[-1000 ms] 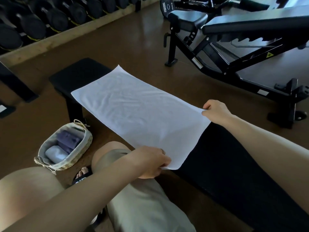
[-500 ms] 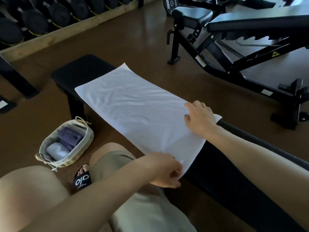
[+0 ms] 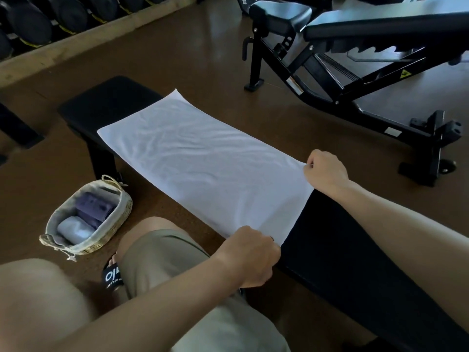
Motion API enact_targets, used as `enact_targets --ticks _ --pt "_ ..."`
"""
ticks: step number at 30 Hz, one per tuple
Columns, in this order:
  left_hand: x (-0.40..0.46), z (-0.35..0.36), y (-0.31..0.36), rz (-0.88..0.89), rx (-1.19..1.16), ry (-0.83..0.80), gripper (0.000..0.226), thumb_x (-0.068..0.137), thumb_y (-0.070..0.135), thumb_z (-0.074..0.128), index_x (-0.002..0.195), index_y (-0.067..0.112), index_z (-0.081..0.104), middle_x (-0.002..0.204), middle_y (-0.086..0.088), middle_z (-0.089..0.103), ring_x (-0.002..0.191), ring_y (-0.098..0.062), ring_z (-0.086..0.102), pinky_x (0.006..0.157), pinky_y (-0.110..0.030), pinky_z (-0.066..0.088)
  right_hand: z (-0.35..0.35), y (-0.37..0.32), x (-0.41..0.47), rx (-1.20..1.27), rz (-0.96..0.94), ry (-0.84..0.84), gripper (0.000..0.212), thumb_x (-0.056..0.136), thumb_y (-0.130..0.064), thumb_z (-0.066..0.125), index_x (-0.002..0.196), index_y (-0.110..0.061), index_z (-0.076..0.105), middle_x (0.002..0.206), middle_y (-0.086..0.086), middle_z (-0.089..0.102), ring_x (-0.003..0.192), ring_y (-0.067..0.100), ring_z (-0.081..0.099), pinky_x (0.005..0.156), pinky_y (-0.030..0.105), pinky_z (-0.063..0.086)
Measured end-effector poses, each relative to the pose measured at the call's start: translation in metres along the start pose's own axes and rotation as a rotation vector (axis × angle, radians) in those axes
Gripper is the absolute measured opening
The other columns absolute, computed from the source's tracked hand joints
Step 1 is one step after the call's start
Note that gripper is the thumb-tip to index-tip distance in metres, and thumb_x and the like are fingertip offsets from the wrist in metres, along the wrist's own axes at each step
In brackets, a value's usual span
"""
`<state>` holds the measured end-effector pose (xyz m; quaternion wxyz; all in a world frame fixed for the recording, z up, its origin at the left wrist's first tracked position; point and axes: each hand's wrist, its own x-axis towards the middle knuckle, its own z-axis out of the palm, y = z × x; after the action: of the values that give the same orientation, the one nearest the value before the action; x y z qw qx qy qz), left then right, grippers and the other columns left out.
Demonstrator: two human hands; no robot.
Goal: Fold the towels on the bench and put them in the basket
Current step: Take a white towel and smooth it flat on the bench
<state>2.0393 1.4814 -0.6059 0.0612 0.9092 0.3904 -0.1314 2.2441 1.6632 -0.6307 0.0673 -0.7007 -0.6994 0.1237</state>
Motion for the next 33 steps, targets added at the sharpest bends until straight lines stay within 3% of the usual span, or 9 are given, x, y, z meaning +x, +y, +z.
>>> enact_targets --ticks 8,11,14,21,25,28,30,31,33 --pt "0.006 0.001 0.001 -0.066 -0.002 0.036 0.033 0.1 0.041 0.049 0.085 0.012 0.056 0.07 -0.001 0.054 0.056 -0.019 0.055 0.048 -0.029 0.035 -0.003 0.001 0.006 0.065 -0.062 0.09 0.008 0.099 -0.008 0.049 0.105 -0.012 0.052 0.104 0.008 0.051 0.085 0.025 0.054 0.07 0.035 0.042" --pt "0.007 0.003 0.003 -0.102 -0.031 0.001 0.015 0.097 0.016 0.047 0.084 0.011 0.053 0.07 -0.002 0.052 0.056 -0.02 0.053 0.047 -0.03 0.03 -0.001 0.008 0.005 0.067 -0.053 0.087 0.007 0.099 -0.009 0.049 0.104 -0.014 0.051 0.104 0.008 0.052 0.085 0.025 0.056 0.07 0.037 0.047" --pt "0.007 0.001 0.004 -0.105 -0.098 -0.031 0.012 0.094 0.014 0.047 0.084 0.01 0.053 0.071 -0.003 0.052 0.055 -0.02 0.05 0.048 -0.03 0.031 0.002 0.013 0.004 0.067 -0.042 0.081 0.005 0.099 -0.01 0.05 0.102 -0.014 0.052 0.102 0.007 0.053 0.083 0.026 0.057 0.073 0.041 0.052" --pt "0.02 0.003 0.018 -0.153 -0.408 0.051 0.023 0.102 0.03 0.046 0.095 0.013 0.059 0.088 -0.005 0.062 0.074 -0.023 0.061 0.075 -0.044 0.056 0.005 0.021 0.006 0.024 -0.079 0.137 0.009 0.103 -0.01 0.051 0.111 -0.011 0.054 0.106 0.01 0.056 0.081 0.024 0.058 0.071 0.038 0.052" --pt "0.022 0.005 0.011 -0.138 -0.502 0.059 0.024 0.105 0.039 0.042 0.103 0.018 0.055 0.096 -0.001 0.061 0.08 -0.02 0.059 0.078 -0.042 0.054 0.007 0.019 0.002 -0.151 -0.016 0.043 0.029 0.102 -0.014 0.051 0.131 -0.01 0.05 0.124 0.016 0.057 0.104 0.033 0.06 0.088 0.045 0.05" --pt "0.021 0.005 -0.012 -0.154 -0.497 0.19 0.024 0.107 0.035 0.041 0.125 0.022 0.049 0.116 -0.001 0.056 0.094 -0.022 0.059 0.088 -0.044 0.052 0.009 0.004 -0.005 -0.329 -0.109 0.151 0.043 0.098 -0.016 0.054 0.14 -0.011 0.045 0.133 0.016 0.055 0.12 0.035 0.055 0.1 0.044 0.043" --pt "0.023 0.012 -0.032 -0.217 -0.336 0.197 0.046 0.107 0.042 0.04 0.15 0.027 0.035 0.148 -0.006 0.042 0.13 -0.026 0.046 0.11 -0.043 0.039 0.015 -0.017 -0.009 -0.241 -0.272 0.208 0.044 0.1 -0.019 0.052 0.143 -0.013 0.045 0.134 0.013 0.056 0.123 0.032 0.053 0.104 0.044 0.042" --pt "0.023 0.016 -0.042 -0.25 -0.271 0.155 0.059 0.106 0.051 0.037 0.158 0.032 0.021 0.163 -0.009 0.025 0.147 -0.029 0.027 0.121 -0.044 0.026 0.021 -0.028 -0.011 -0.169 -0.333 0.206 0.043 0.103 -0.023 0.048 0.145 -0.014 0.045 0.135 0.012 0.056 0.124 0.032 0.053 0.106 0.044 0.042" --pt "0.021 0.024 -0.055 -0.276 -0.223 0.043 0.078 0.099 0.069 0.033 0.161 0.039 -0.004 0.17 -0.005 -0.01 0.157 -0.026 -0.01 0.126 -0.049 0.001 0.038 -0.043 -0.017 -0.066 -0.336 0.15 0.046 0.106 -0.031 0.039 0.149 -0.016 0.042 0.141 0.011 0.052 0.131 0.032 0.047 0.109 0.046 0.038"
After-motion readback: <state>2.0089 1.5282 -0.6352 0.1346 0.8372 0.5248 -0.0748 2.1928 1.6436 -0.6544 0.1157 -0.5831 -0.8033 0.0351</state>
